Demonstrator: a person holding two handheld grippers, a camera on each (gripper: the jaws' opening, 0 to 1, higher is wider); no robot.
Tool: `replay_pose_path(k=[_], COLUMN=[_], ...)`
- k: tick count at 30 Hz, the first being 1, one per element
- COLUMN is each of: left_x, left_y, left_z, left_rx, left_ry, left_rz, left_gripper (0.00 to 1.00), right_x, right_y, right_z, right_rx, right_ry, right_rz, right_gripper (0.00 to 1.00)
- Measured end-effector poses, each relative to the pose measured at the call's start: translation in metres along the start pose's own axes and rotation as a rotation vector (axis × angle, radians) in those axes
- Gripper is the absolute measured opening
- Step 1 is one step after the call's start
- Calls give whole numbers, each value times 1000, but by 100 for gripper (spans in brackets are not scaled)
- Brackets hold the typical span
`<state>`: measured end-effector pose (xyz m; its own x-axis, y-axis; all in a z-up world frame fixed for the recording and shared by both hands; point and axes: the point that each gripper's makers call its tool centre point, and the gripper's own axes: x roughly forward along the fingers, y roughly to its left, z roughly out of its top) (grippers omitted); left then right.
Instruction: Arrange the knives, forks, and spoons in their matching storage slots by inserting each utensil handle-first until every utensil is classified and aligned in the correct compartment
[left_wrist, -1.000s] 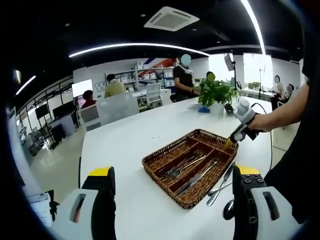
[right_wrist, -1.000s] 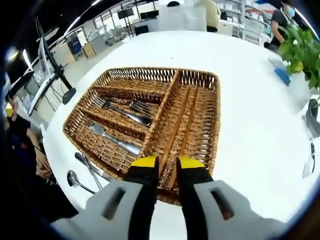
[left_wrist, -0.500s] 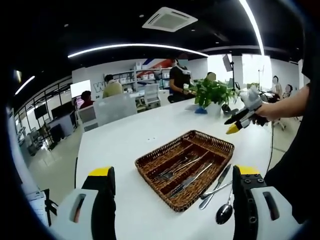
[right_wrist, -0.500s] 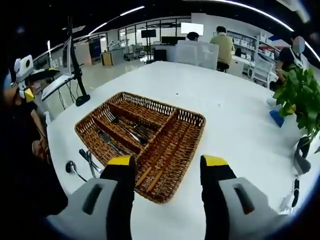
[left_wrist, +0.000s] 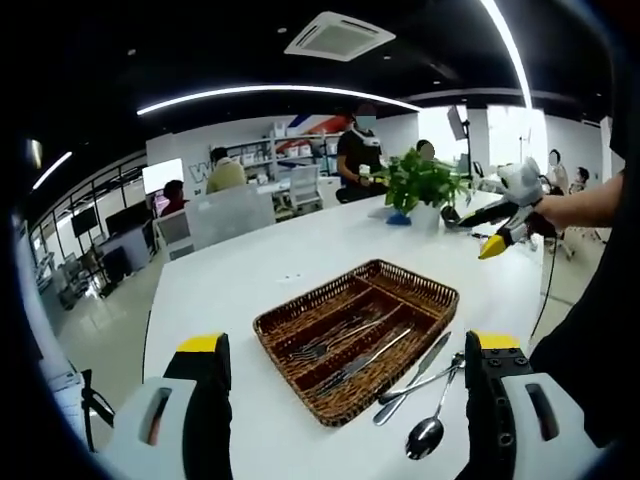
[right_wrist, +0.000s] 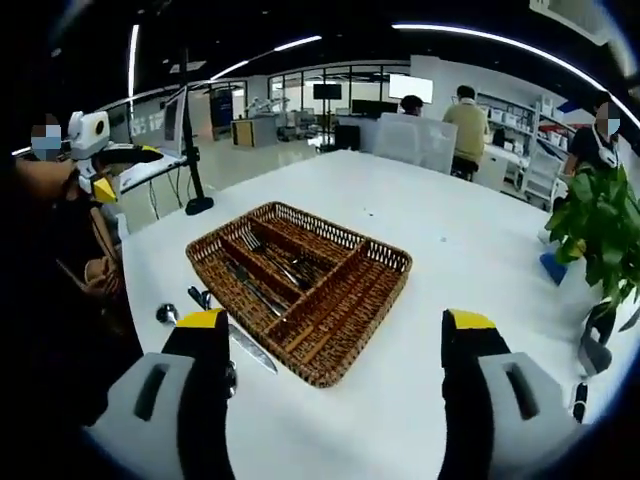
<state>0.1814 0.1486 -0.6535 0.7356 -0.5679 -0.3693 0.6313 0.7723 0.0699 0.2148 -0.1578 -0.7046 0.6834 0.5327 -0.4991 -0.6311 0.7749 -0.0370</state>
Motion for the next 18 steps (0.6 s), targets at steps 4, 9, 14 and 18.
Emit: replay_pose_path(k=[4, 9, 14, 18], left_x=[-1, -5, -5, -2], left_y=[-10, -14, -16, -21], left_z=[-9, -15, -14, -7], left_rx=[11, 8, 22, 52], left_ry=[23, 33, 35, 50], left_rz=[17, 49, 55, 33], left_gripper=[99, 99, 99, 99], right_x=[-8, -16, -21, -24], right_y=[5, 9, 14, 6], right_z=[-8, 2, 0, 2], right_rx=[-41, -145, -133, -127], right_ry=[4, -74, -62, -59], right_rz=[35, 64, 80, 72], right_gripper=[100, 100, 100, 100])
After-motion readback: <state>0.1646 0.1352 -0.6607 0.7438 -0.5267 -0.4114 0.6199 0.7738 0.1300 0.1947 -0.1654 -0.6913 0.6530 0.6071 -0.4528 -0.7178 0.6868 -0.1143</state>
